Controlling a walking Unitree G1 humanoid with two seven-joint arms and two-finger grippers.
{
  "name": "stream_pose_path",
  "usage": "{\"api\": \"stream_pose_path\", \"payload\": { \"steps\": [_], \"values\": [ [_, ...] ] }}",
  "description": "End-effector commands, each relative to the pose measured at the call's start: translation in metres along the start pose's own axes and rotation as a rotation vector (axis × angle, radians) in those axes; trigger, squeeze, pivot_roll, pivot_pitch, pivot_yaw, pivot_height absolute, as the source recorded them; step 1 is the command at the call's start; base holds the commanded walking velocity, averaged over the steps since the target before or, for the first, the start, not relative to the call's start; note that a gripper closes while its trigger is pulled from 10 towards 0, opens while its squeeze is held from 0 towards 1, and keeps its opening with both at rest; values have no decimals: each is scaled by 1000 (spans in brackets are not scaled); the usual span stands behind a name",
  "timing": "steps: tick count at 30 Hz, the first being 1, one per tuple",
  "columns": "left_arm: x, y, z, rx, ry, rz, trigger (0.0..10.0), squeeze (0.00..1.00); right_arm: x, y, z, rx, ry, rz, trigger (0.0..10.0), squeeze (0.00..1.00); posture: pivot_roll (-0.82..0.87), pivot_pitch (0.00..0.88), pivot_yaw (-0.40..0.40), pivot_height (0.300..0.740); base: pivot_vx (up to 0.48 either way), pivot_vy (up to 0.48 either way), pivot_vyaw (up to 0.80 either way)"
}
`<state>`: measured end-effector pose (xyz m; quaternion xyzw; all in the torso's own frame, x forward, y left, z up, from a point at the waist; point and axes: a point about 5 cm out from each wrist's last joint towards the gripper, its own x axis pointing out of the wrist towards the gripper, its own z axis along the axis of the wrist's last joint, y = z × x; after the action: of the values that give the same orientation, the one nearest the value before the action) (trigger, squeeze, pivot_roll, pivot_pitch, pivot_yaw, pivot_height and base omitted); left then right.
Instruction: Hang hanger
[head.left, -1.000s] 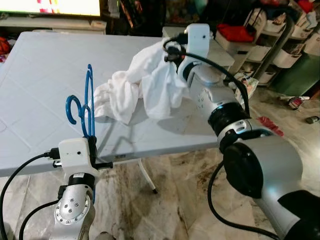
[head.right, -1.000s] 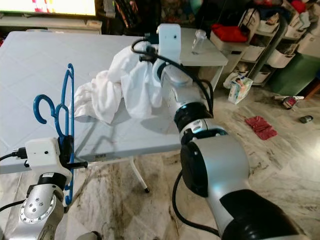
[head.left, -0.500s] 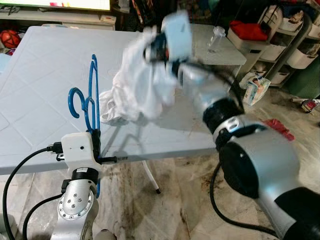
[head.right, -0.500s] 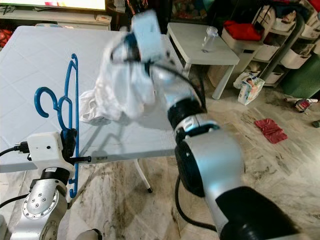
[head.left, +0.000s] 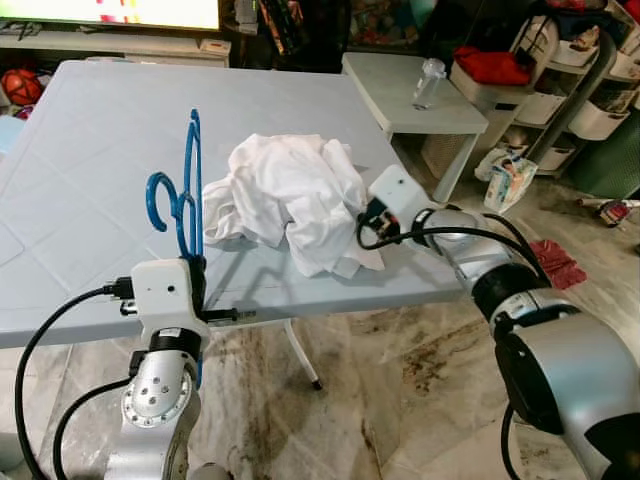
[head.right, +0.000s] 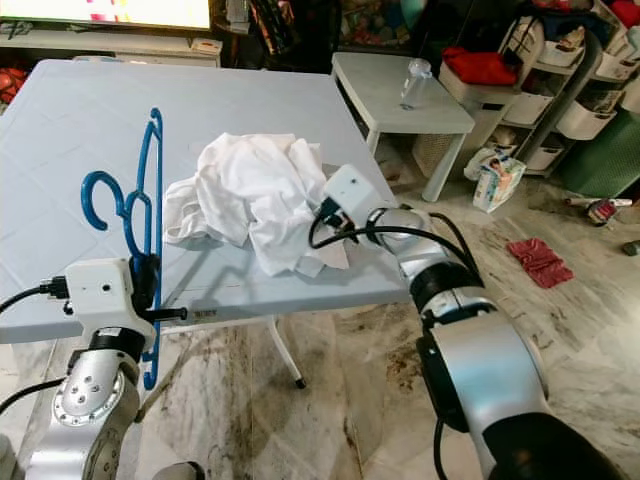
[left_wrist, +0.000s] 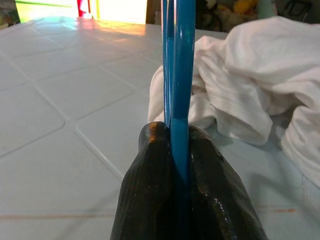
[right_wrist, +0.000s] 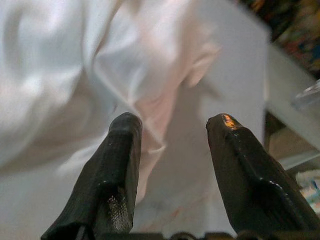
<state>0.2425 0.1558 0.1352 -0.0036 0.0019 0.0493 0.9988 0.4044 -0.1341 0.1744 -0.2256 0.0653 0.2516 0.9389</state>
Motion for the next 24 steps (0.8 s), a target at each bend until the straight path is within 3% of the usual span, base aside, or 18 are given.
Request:
{"api": "stream_pose_path", "payload": {
  "steps": [1, 2, 3, 7, 13, 19, 24],
  "values": [
    [-1, -1, -17, 8, 89, -6, 10000, 0, -6, -12, 1, 37, -45, -63, 10000, 1000, 130, 23, -143, 740, 0, 0, 0],
    [1, -2, -17, 9, 91, -8, 10000, 0, -10, -15, -1, 93, -104, -99, 10000, 1000, 125, 16, -137, 740, 0, 0, 0],
    [1, -2, -17, 9, 91, -8, 10000, 0, -10, -15, -1, 93, -104, -99, 10000, 1000, 125, 16, -137, 740, 0, 0, 0],
    [6, -4, -16, 4, 85, -18, 10000, 0, -23, -20, -1, 192, -281, -195, 10000, 1000, 117, 6, -126, 740, 0, 0, 0],
    [9, -4, -17, 10, 84, -30, 10000, 0, -36, -25, -2, 273, -374, -286, 10000, 1000, 105, 0, -111, 740, 0, 0, 0],
    [13, -6, -5, 35, 29, -49, 10000, 0, -49, -3, -16, 370, -391, -275, 10000, 1000, 103, 0, -106, 740, 0, 0, 0],
    [16, -5, 5, 42, -4, -50, 10000, 0, -60, 18, -33, 396, -342, -256, 10000, 1000, 107, 0, -99, 740, 0, 0, 0]
  ]
}}
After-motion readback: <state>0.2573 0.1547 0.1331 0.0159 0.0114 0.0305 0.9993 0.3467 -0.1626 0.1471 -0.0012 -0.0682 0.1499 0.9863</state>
